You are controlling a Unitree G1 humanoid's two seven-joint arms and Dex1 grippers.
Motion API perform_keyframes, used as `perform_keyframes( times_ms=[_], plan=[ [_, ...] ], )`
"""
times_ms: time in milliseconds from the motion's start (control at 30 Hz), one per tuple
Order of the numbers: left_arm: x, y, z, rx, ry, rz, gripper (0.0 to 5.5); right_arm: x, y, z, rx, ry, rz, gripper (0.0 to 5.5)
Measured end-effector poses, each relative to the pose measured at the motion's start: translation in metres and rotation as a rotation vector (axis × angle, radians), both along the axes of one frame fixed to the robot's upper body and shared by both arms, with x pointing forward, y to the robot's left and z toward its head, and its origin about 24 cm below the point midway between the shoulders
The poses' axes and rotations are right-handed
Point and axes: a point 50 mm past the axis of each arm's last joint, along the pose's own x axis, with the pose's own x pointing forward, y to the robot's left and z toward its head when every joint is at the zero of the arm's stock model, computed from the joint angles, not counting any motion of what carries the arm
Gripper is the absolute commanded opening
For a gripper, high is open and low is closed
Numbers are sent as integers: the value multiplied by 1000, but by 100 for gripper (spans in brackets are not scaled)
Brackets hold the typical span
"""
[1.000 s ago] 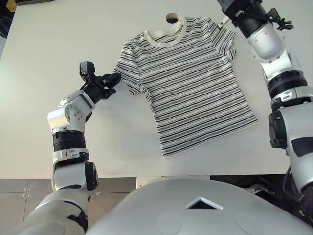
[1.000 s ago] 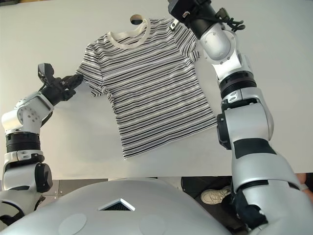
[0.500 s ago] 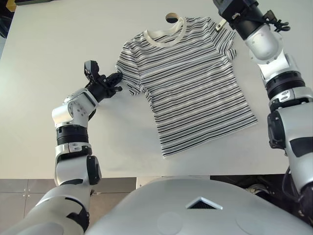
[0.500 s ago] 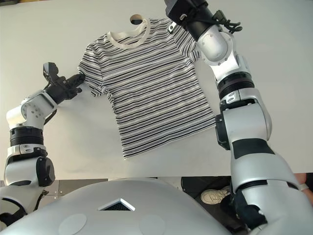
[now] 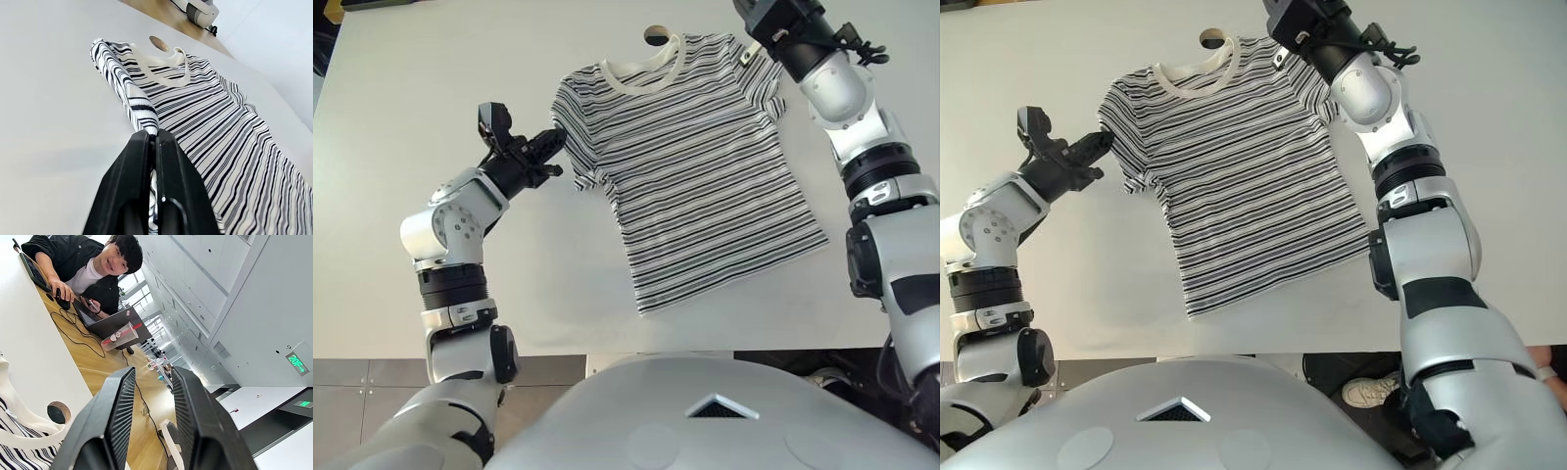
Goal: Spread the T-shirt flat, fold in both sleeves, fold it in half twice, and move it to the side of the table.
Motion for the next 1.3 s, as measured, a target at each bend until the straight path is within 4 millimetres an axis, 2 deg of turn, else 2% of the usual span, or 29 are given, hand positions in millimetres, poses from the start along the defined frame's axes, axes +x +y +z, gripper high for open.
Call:
perform_keyframes(
  times_ms=[167, 367, 567, 667, 867, 1067, 1300],
  plan=[
    [1, -12, 1, -50, -3, -10, 14, 0, 1, 0, 2, 1, 3, 135],
    [22, -43, 2, -146, -8, -24, 14, -2, -1, -6, 1, 18, -4, 135],
    [32, -55, -5, -172, 12, -13, 14, -2, -5, -8, -4, 23, -13, 135],
    [36, -69, -8, -169, 20, -40, 14, -2, -6, -8, -6, 24, -18, 135],
    [38, -79, -20, -149, 48, -41, 98, -3, -9, -12, -9, 35, -25, 135],
    [39, -79, -21, -156, 49, -35, 196, -4, -10, -13, -12, 41, -25, 135],
    [40, -74, -39, -43, 104, -36, 200, -4, -11, -13, -13, 43, -26, 135]
  ],
)
